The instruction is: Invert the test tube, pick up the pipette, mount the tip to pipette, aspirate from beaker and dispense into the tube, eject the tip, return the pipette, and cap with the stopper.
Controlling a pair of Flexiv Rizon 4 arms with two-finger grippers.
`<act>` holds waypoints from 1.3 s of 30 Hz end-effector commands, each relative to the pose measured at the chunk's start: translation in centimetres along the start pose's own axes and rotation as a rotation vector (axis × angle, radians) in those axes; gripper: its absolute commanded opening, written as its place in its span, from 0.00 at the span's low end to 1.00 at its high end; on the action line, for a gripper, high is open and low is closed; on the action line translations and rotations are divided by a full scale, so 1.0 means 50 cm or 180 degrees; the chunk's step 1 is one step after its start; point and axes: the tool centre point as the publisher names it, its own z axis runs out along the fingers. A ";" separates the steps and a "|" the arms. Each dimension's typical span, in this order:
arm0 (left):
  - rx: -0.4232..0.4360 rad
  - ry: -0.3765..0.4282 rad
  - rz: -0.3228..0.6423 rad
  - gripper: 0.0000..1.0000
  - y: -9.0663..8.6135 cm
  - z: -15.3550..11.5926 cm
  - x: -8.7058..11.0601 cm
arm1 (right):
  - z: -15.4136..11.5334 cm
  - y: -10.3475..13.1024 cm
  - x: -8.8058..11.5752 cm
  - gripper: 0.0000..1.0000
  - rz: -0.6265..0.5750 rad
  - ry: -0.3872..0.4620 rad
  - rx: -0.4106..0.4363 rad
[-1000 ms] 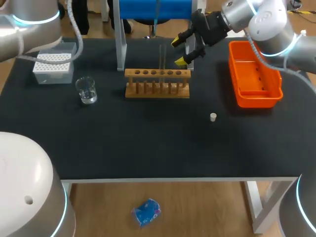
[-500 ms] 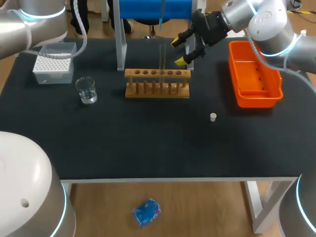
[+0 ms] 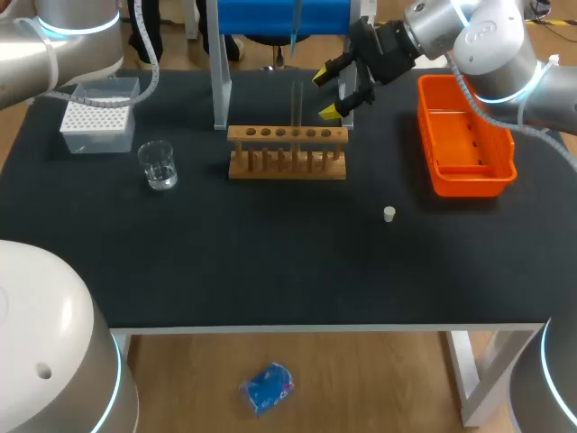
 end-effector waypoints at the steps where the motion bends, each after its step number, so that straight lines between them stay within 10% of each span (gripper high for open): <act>1: 0.0076 0.0051 -0.0008 0.00 0.015 0.004 -0.015 | -0.002 0.001 0.000 1.00 0.0001 0.0004 0.0011; 39: 0.0246 0.0091 -0.0287 0.00 0.127 -0.003 -0.062 | -0.002 0.001 0.000 1.00 0.0001 0.0004 0.0011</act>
